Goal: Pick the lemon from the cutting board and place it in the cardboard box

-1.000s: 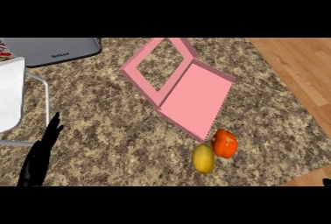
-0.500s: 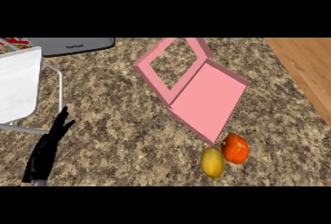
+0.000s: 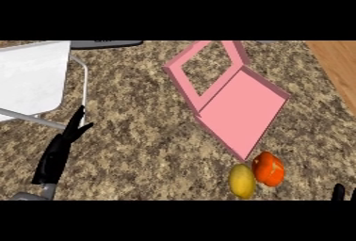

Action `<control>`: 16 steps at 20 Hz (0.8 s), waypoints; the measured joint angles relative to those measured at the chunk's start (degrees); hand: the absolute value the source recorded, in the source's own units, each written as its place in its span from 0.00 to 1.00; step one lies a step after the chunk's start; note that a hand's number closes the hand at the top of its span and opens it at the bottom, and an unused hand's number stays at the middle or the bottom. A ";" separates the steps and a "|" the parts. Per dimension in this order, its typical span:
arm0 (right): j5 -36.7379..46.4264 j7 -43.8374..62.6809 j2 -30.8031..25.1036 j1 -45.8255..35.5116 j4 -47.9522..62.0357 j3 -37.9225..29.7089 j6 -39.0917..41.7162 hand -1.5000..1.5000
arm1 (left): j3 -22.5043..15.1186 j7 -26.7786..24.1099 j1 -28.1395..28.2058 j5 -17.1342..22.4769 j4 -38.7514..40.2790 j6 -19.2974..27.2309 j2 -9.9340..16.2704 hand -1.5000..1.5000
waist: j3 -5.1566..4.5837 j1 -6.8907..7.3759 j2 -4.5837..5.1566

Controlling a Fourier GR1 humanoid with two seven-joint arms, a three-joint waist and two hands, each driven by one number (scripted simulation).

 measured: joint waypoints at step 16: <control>19.39 24.76 2.63 -13.46 21.34 26.18 24.70 0.00 | -1.24 1.98 -4.78 -1.27 1.07 -3.09 -1.09 0.50 | 0.40 4.80 0.40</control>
